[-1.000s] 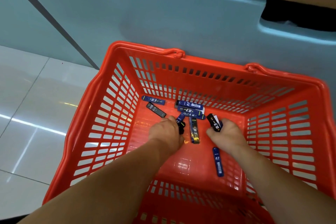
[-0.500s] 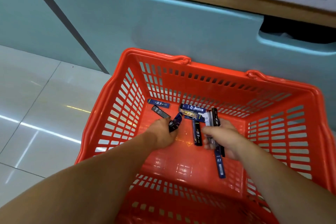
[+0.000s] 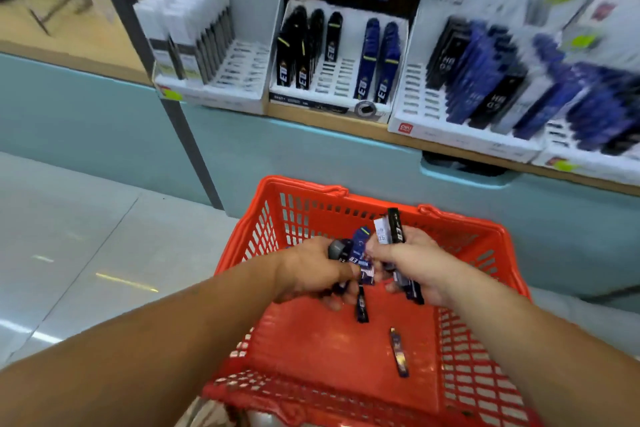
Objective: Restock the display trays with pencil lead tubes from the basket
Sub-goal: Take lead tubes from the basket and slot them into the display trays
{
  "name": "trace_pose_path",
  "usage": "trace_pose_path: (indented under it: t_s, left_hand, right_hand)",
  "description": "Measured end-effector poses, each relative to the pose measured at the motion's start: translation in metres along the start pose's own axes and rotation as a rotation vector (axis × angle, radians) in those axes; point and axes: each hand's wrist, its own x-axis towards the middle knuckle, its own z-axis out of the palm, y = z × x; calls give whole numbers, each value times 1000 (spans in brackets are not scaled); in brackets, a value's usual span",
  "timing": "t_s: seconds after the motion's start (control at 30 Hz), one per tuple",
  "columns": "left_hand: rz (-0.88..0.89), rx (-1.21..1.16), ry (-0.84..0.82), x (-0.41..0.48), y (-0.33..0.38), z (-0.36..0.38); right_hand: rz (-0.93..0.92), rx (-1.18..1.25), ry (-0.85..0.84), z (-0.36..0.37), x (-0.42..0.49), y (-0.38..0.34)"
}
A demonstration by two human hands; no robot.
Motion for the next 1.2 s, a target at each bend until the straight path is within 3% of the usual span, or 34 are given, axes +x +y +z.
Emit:
trace_pose_path:
  t_s: [0.17,0.37,0.53,0.67,0.87,1.03,1.2]
  left_hand:
    - [129,112,27,-63,66,-11]
    - [286,193,221,-137,149,-21]
    - [336,59,256,-174,188,-32]
    - [311,-36,311,-190,205,-44]
    - [264,-70,247,-193,198,-53]
    - [269,-97,134,-170,187,-61]
    - [287,-69,63,-145,194,-74]
  right_hand:
    - [-79,-34,10,-3,-56,-64]
    - [-151,66,-59,-4,-116,-148]
    - [-201,-60,-44,3,-152,-181]
    - [-236,11,-87,13,-159,-187]
    - [-387,339,-31,31,-141,-200]
    - [-464,270,-53,32,-121,-210]
    - [-501,289,46,22,-105,-215]
